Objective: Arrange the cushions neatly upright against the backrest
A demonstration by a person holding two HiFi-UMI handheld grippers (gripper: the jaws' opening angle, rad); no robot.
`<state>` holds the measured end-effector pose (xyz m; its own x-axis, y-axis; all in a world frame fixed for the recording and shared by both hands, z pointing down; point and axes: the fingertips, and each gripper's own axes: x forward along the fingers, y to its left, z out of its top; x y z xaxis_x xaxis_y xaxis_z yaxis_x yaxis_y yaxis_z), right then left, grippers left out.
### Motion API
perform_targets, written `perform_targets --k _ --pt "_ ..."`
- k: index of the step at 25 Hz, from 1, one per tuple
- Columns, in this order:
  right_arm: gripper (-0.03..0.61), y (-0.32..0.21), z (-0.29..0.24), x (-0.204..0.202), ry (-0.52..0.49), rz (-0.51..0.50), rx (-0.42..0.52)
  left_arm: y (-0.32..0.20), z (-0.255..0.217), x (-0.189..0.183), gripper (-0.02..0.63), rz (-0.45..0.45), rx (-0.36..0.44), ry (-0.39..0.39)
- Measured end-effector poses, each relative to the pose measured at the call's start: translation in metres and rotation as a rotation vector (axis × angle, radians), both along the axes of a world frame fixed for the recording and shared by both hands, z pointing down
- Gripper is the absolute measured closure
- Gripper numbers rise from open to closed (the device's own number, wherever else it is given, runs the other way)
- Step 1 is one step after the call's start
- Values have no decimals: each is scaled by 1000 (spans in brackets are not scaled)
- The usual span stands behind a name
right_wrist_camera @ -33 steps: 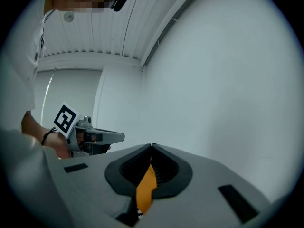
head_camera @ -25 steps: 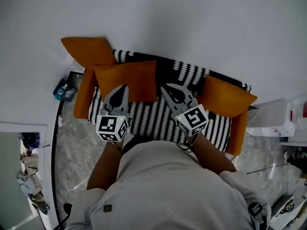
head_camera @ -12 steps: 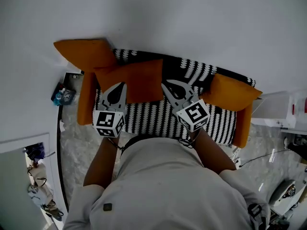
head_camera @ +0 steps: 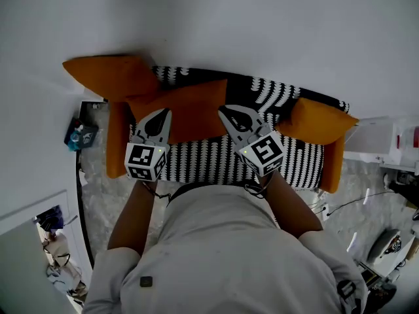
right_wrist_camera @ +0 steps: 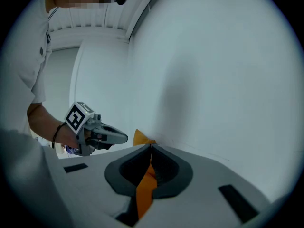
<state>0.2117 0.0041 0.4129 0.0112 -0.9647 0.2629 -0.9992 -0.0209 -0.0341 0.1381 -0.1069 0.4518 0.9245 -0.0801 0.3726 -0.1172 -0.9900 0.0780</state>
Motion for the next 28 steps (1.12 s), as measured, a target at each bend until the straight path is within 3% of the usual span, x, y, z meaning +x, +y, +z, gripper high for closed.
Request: perform_targets --k 17,24,28 --pt "549 -84 79 46 81 -126 -127 -69 76 43 600 160 51 -163" --pt "541 -114 126 61 119 -215 -191 -90 134 48 514 257 69 -297" --pt "486 -131 160 68 135 -272 -238 -102 171 55 450 327 67 -366"
